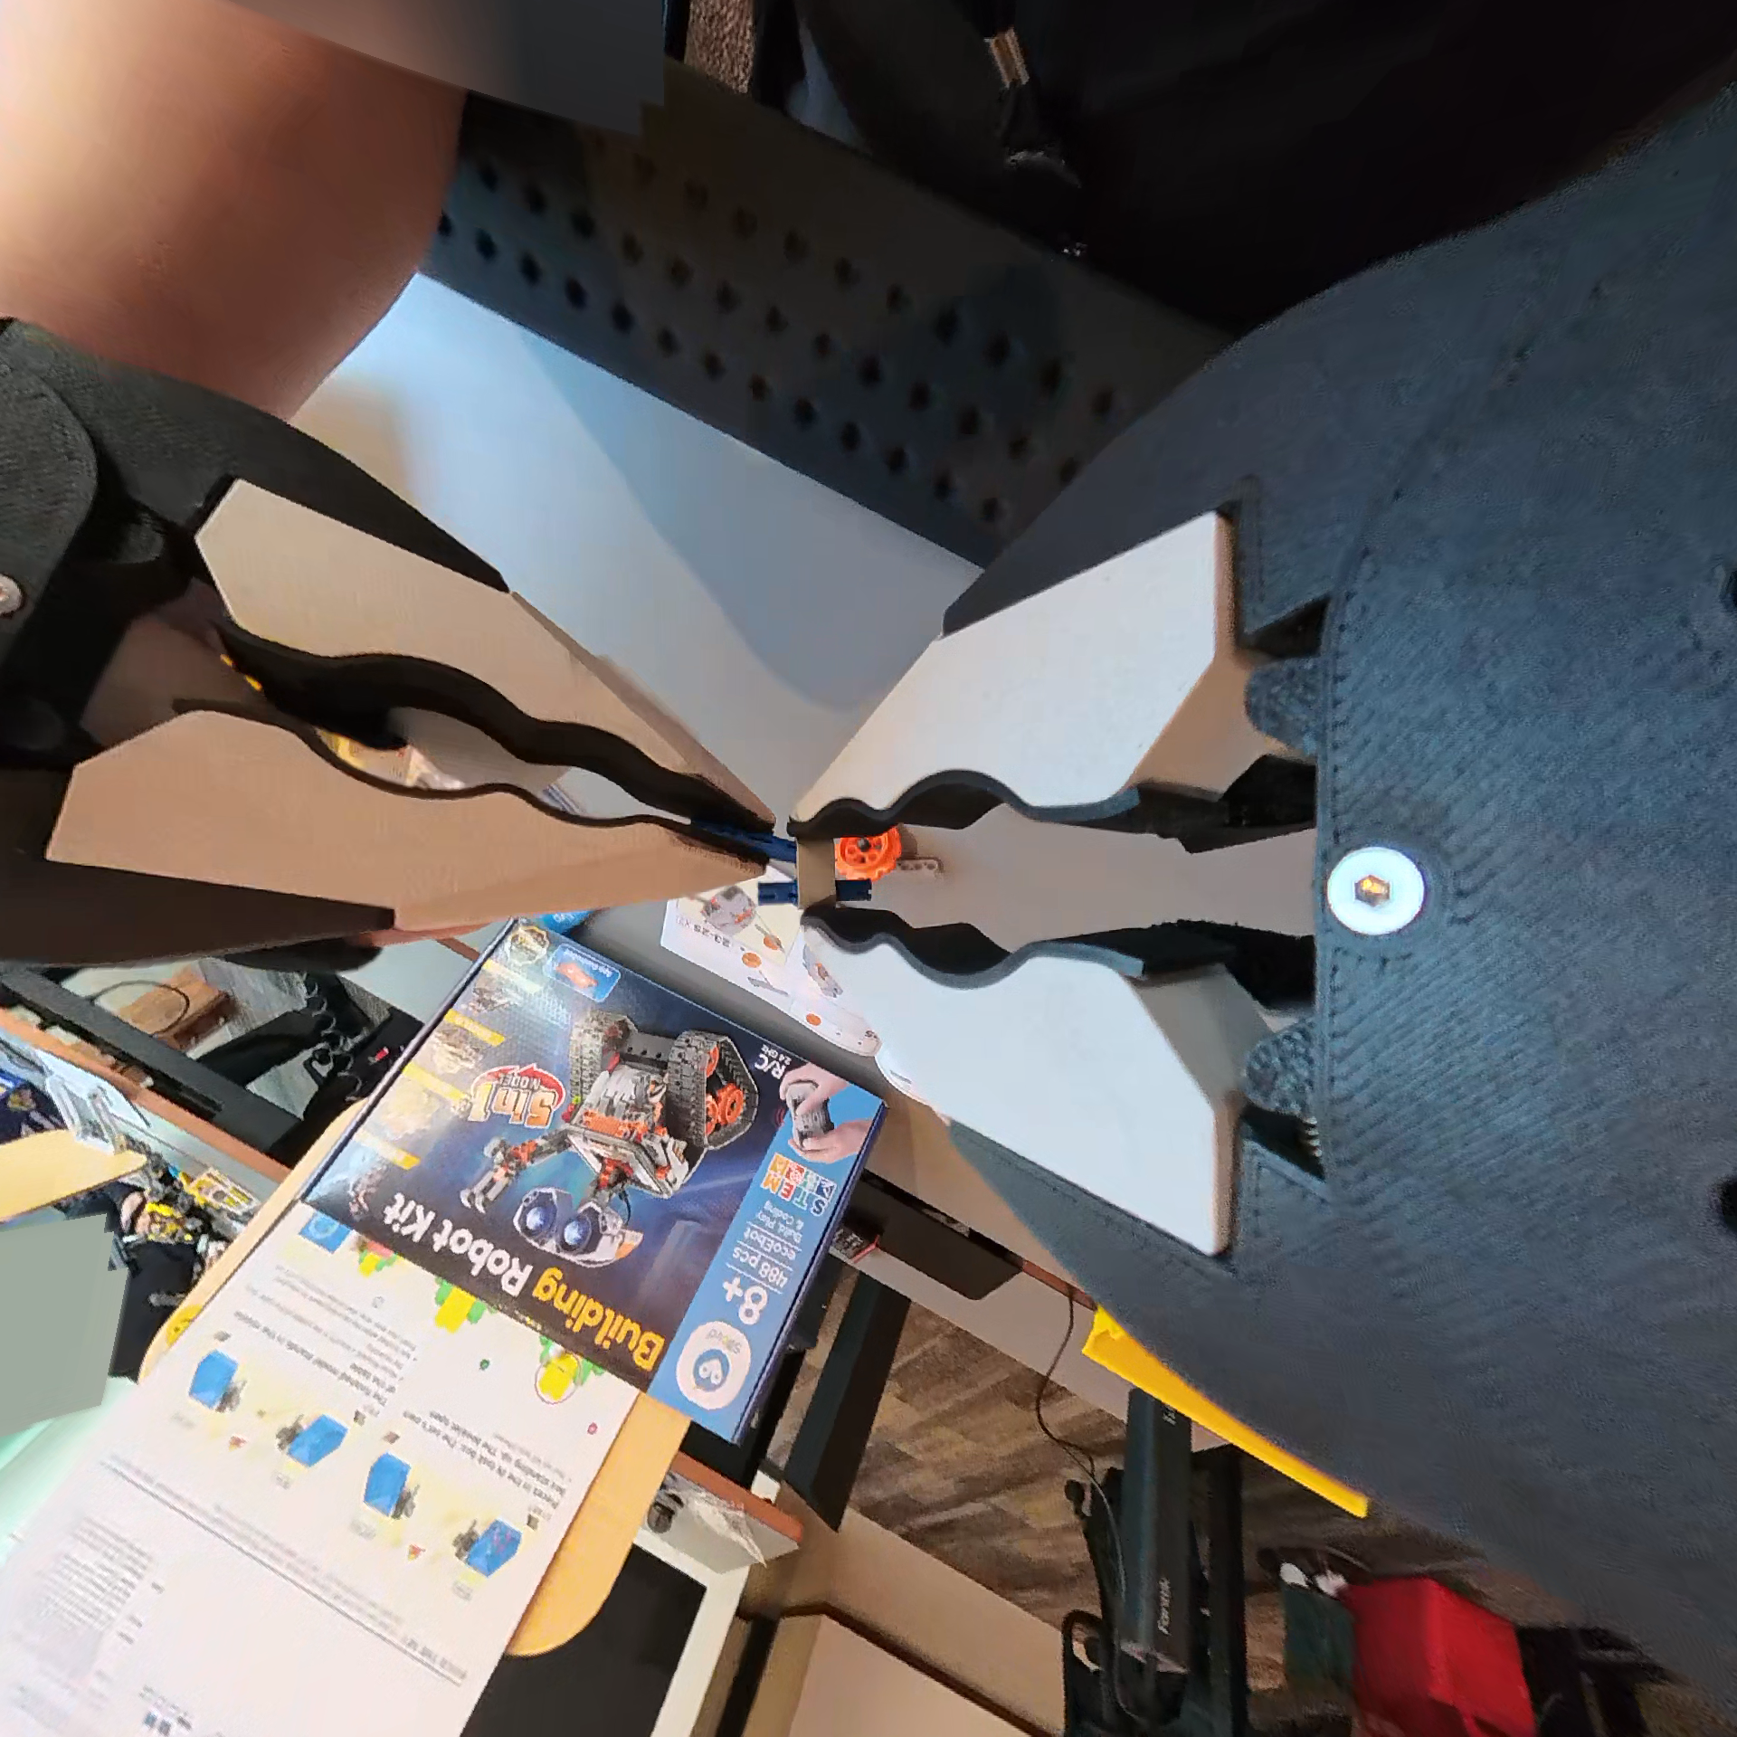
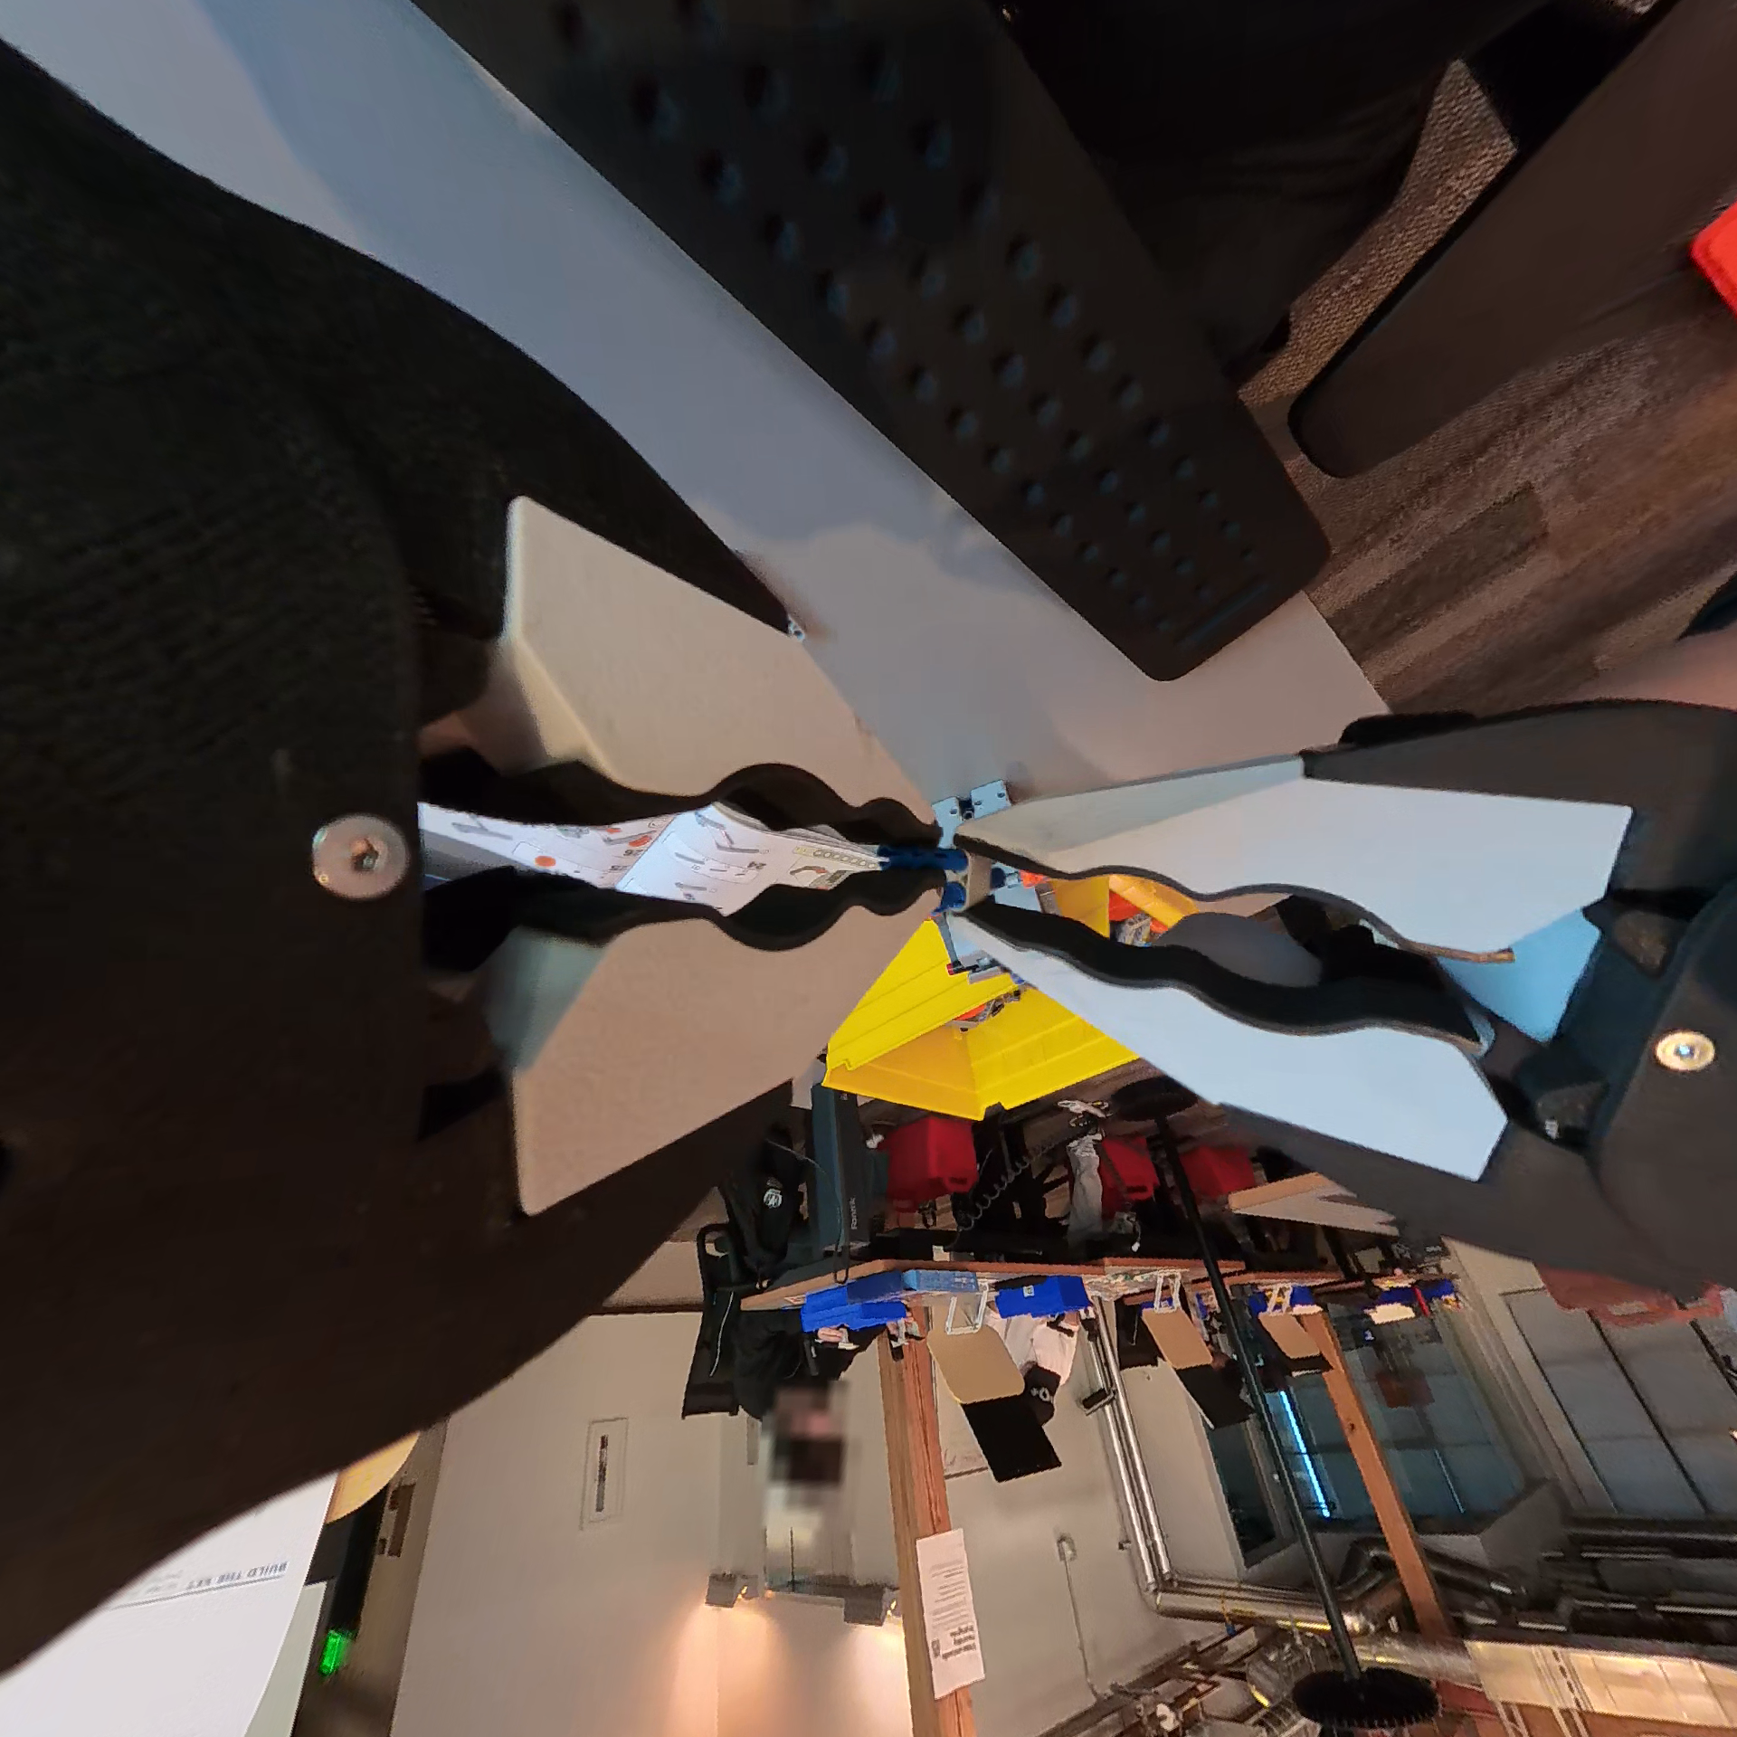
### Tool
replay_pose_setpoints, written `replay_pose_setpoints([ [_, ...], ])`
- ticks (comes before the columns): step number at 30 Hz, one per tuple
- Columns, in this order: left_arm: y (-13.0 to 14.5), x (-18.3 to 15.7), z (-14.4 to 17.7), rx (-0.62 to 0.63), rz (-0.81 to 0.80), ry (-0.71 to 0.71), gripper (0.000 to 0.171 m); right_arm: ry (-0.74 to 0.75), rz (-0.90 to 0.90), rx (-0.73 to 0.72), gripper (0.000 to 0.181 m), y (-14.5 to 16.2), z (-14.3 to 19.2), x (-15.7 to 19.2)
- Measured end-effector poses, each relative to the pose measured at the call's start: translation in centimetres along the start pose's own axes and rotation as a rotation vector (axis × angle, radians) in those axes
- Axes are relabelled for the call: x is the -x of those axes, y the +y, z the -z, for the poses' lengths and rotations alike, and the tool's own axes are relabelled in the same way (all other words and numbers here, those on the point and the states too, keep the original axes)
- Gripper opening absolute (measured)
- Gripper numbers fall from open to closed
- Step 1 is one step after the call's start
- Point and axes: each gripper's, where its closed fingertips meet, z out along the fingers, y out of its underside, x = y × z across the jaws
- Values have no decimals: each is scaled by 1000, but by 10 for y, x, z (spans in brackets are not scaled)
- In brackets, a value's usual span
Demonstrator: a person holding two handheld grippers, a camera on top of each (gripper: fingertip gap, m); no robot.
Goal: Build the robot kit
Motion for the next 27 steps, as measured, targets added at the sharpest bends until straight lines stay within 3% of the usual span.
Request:
replay_pose_setpoints([
  [27, -1, 18, 0, -79, 83, -97, 13, 55, -179, -24, 4, 4, -3, -18],
])
